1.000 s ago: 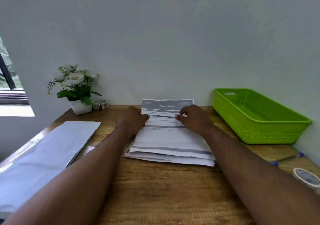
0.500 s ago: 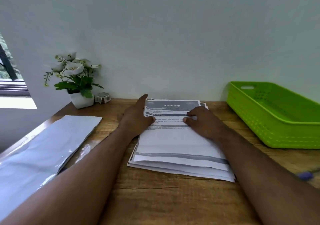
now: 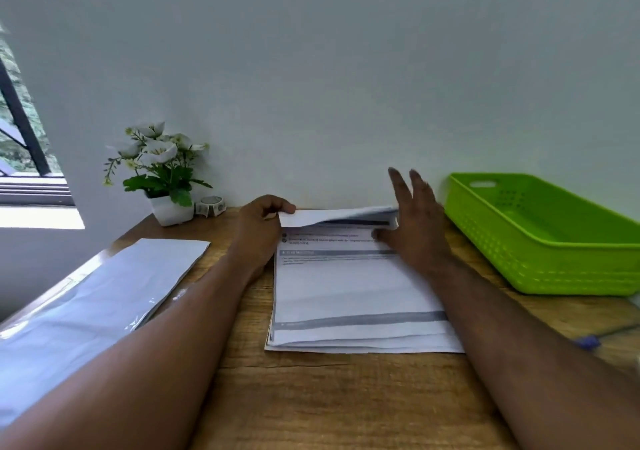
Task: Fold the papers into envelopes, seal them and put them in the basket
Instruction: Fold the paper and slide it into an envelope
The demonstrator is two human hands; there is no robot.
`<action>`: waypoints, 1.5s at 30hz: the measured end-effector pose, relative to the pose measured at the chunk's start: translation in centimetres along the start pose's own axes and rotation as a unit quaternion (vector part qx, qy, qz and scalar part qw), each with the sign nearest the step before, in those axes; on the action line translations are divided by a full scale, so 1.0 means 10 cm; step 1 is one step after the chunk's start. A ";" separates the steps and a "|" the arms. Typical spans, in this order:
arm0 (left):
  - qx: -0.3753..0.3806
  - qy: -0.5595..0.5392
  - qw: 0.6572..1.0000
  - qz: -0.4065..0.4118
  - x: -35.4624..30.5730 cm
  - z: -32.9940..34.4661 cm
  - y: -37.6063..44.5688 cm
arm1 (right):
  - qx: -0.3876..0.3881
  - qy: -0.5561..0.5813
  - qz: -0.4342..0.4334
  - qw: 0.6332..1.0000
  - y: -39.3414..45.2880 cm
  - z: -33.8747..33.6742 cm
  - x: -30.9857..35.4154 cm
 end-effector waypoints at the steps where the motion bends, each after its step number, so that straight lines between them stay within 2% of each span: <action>1: 0.014 -0.044 0.999 -0.010 0.00 0.02 0.00 | -0.022 -0.037 -0.019 0.999 0.00 -0.06 0.04; 5: 0.040 -0.101 0.994 -0.019 -0.14 0.11 -0.11 | -0.108 -0.051 -0.125 0.985 -0.07 -0.19 0.22; 7: 0.054 -0.173 0.979 -0.092 -0.07 0.12 -0.13 | -0.117 -0.044 -0.136 0.983 -0.10 -0.23 0.27; 9: 0.104 -0.224 0.952 -0.183 0.07 0.17 -0.14 | -0.123 -0.049 -0.139 0.981 -0.14 -0.28 0.34; 12: 0.191 -0.130 0.945 -0.231 0.16 0.28 -0.21 | -0.104 -0.057 -0.170 0.978 -0.22 -0.29 0.45; 14: 0.212 -0.086 0.949 -0.217 0.15 0.31 -0.23 | -0.018 -0.113 -0.186 0.976 -0.24 -0.19 0.47; 16: 0.219 -0.062 0.954 -0.194 0.12 0.30 -0.20 | 0.100 -0.152 -0.153 0.971 -0.31 -0.06 0.35; 18: 0.216 -0.038 0.963 -0.155 0.06 0.24 -0.15 | 0.171 -0.055 -0.083 0.980 -0.38 -0.06 0.21; 19: 0.210 -0.027 0.969 -0.131 0.01 0.22 -0.12 | 0.174 0.038 -0.050 0.983 -0.39 -0.12 0.20; 21: 0.213 -0.016 0.974 -0.080 -0.14 0.20 -0.12 | 0.138 0.242 -0.009 0.961 -0.32 -0.29 0.23; 23: 0.229 -0.012 0.973 -0.039 -0.28 0.21 -0.13 | 0.105 0.323 0.017 0.940 -0.22 -0.40 0.21; 26: 0.250 0.008 0.968 -0.009 -0.42 0.25 -0.17 | 0.137 0.305 0.028 0.942 -0.22 -0.41 0.22; 28: 0.254 0.027 0.967 -0.006 -0.46 0.27 -0.21 | 0.146 0.339 0.037 0.929 -0.28 -0.42 0.20; 31: 0.214 0.075 0.974 -0.007 -0.48 0.29 -0.23 | 0.130 0.383 0.052 0.913 -0.32 -0.43 0.18; 32: 0.194 0.121 0.973 0.012 -0.51 0.29 -0.23 | 0.128 0.385 0.049 0.913 -0.32 -0.42 0.19; 34: 0.191 0.258 0.943 0.082 -0.63 0.38 -0.26 | 0.128 0.381 0.044 0.915 -0.32 -0.39 0.20; 36: 0.198 0.331 0.914 0.125 -0.71 0.50 -0.32 | 0.123 0.375 0.050 0.917 -0.32 -0.35 0.15; 40: 0.182 0.343 0.910 0.143 -0.75 0.56 -0.33 | 0.089 0.376 0.074 0.919 -0.30 -0.29 0.03; 43: 0.162 0.341 0.914 0.151 -0.74 0.55 -0.32 | 0.074 0.385 0.054 0.918 -0.29 -0.28 0.08; 45: 0.150 0.345 0.913 0.160 -0.74 0.54 -0.32 | 0.053 0.330 0.013 0.943 -0.27 -0.34 0.16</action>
Point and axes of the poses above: each hand's wrist, its own y-axis towards the middle knuckle, its own z-axis out of the palm, x = y × z, the point moved 9 cm from there along y, towards the middle knuckle, and after that the axes turned 8 degrees about y, right-handed, at the moved point
